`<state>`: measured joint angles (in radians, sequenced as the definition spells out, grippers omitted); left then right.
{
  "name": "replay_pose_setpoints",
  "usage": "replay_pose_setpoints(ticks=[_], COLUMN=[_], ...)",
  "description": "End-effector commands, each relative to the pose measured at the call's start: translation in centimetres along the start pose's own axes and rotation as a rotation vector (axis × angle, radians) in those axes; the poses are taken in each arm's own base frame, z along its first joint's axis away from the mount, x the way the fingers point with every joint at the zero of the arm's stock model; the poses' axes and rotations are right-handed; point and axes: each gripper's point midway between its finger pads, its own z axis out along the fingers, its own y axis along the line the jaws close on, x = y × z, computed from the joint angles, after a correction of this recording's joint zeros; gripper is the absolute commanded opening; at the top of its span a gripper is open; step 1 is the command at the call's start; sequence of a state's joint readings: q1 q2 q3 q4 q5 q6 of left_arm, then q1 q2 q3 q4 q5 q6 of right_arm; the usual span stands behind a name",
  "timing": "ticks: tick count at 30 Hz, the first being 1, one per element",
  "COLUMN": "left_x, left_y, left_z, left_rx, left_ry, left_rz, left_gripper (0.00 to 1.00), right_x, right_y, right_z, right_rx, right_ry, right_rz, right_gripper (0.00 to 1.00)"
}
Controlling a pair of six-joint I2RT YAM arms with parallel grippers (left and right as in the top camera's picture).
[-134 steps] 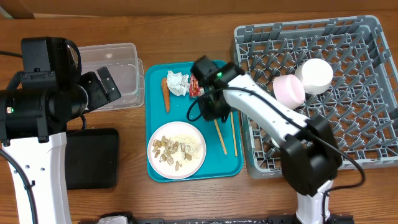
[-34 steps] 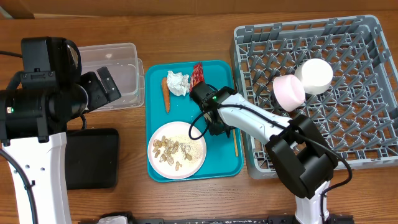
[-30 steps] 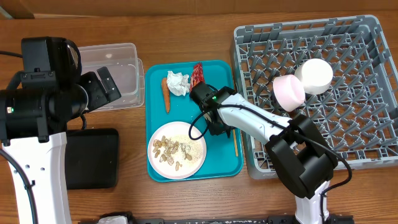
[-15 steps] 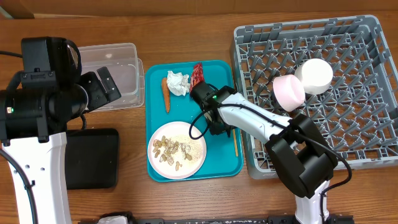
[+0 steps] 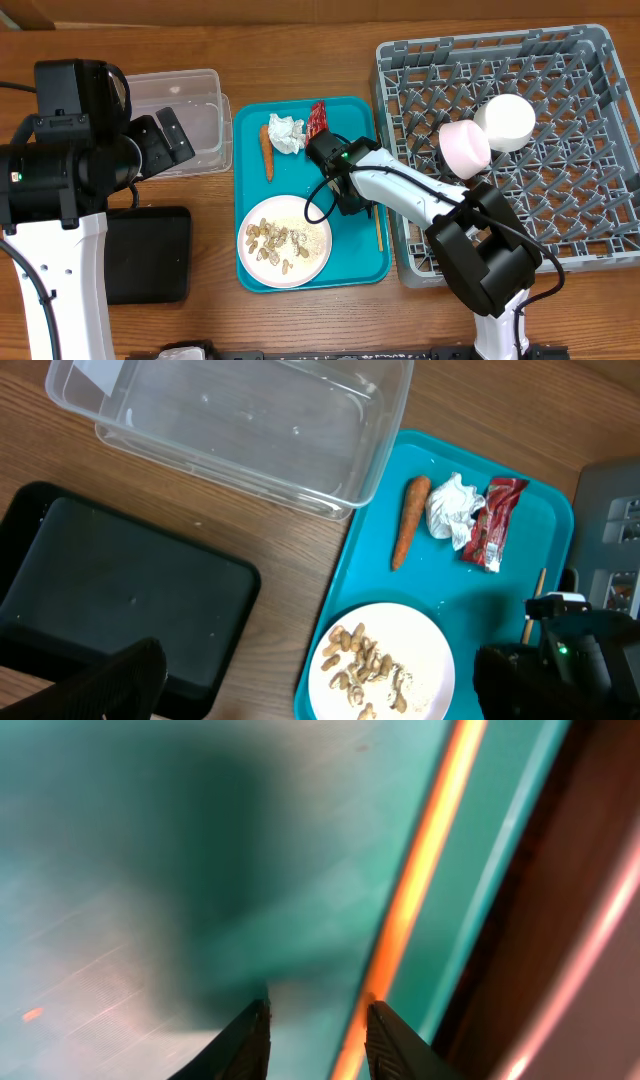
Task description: Sort waste into correct bins and load items into the dishwasher
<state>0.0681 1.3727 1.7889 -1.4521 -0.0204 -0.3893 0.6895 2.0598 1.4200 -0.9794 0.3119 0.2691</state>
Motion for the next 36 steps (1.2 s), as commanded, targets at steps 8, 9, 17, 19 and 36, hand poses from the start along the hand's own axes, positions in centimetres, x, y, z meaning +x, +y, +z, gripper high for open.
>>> replay_pose_setpoints(ticks=[8, 9, 17, 19, 36], left_x=[-0.2, -0.2, -0.2, -0.2, -0.2], left_y=[0.3, 0.3, 0.3, 0.3, 0.3], left_z=[-0.1, -0.1, -0.1, -0.1, -0.1], left_rx=[-0.013, -0.013, -0.013, -0.013, -0.013], left_ry=[-0.009, -0.009, -0.009, -0.009, -0.009], left_rz=[0.012, 0.012, 0.012, 0.012, 0.012], left_gripper=[1.0, 1.0, 1.0, 1.0, 1.0], right_x=[0.2, 0.5, 3.2, 3.3, 6.6], right_y=[-0.1, 0.2, 1.3, 1.3, 3.6], right_z=[1.4, 1.8, 4.4, 4.4, 3.4], right_rx=[0.033, 0.018, -0.025, -0.029, -0.2], right_ry=[0.009, 0.015, 0.083, 0.087, 0.236], right_rz=[0.013, 0.013, 0.0, -0.001, -0.164], right_gripper=[0.34, 0.34, 0.38, 0.38, 0.65])
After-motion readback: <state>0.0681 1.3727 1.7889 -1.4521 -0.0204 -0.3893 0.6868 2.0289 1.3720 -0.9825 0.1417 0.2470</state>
